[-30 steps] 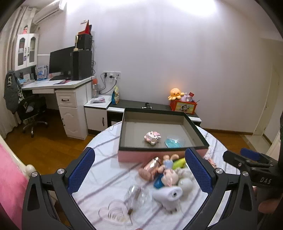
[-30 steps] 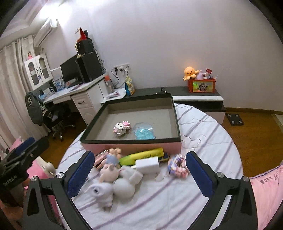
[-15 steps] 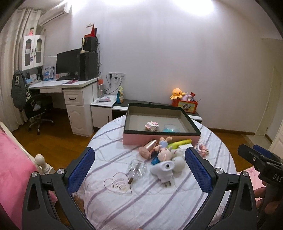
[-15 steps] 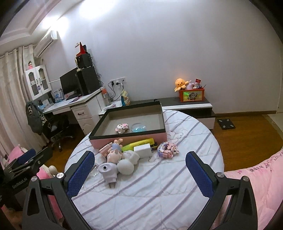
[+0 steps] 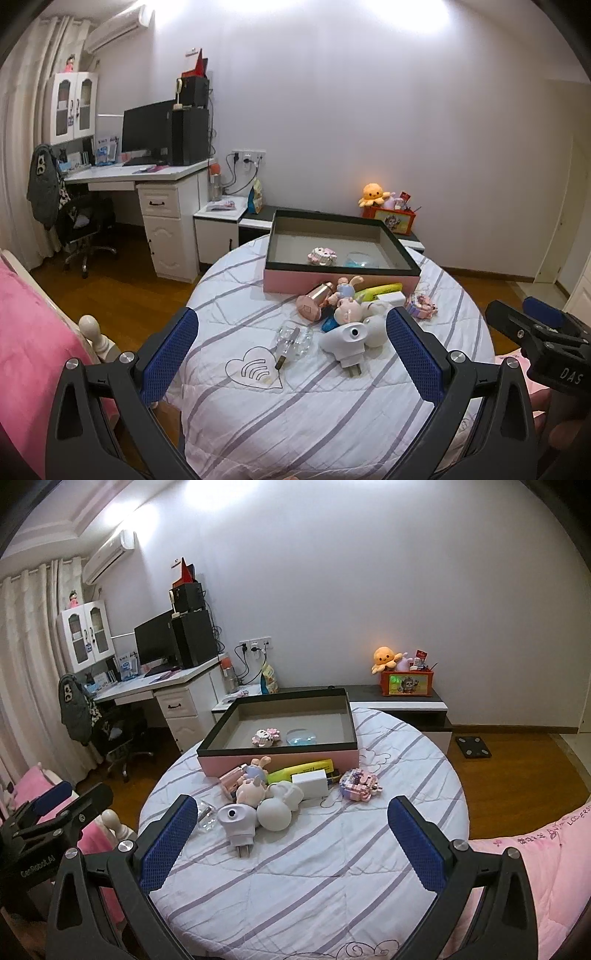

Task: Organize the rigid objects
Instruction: 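Withdraw both open tools from the box back over the items, then grasp the clear glass bottle with the left tool while the right tool grasps the pink block wreath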

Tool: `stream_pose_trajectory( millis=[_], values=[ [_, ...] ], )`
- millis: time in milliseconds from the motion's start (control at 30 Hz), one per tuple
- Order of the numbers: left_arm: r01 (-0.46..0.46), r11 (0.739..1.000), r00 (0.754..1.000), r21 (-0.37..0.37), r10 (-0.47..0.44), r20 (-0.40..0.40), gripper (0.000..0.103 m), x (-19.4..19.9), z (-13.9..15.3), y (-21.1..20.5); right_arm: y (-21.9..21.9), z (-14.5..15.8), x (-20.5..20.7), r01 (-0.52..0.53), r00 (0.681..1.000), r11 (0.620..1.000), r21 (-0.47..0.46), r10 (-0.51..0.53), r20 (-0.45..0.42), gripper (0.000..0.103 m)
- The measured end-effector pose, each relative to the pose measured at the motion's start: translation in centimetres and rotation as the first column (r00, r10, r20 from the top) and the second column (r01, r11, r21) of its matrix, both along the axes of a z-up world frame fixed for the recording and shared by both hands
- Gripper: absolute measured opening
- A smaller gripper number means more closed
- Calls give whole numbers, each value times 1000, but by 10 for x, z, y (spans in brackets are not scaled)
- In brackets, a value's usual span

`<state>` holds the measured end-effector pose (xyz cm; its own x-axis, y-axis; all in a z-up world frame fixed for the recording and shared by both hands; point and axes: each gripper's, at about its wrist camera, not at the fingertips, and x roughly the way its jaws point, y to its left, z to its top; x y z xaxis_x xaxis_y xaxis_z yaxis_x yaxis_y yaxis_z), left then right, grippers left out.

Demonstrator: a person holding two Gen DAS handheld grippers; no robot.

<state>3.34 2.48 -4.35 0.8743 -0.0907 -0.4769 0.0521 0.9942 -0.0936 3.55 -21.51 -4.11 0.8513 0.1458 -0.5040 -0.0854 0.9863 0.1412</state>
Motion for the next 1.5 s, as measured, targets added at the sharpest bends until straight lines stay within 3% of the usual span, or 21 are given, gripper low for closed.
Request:
stream_pose_trajectory(
  millis=[233,500,867,1200,1367,1500],
  values=[
    [-4,1000,999,3,4,-40,103,11,-17,1,-6,-14,9,13,999,1000,-15,-13,-42,103],
    [-14,1000,989,20,17,-149,103,43,-59,7,-27,-40,33,68,988,997,-20,-70,-140,103],
    [-3,998,946,63,23,-323,103,105,-116,5,-54,-83,85,125,942,991,-48,-134,-307,103],
    [69,993,922,100,-25,-386,100,143,-138,-16,-61,-108,141,116,911,989,-88,-141,-388,103],
    [84,992,923,99,-40,-383,83,145,-135,-18,-62,-123,168,99,902,991,-92,-128,-413,103],
    [74,994,926,78,-39,-376,52,148,-131,-14,-58,-125,182,70,912,994,-81,-97,-399,103]
  ],
)
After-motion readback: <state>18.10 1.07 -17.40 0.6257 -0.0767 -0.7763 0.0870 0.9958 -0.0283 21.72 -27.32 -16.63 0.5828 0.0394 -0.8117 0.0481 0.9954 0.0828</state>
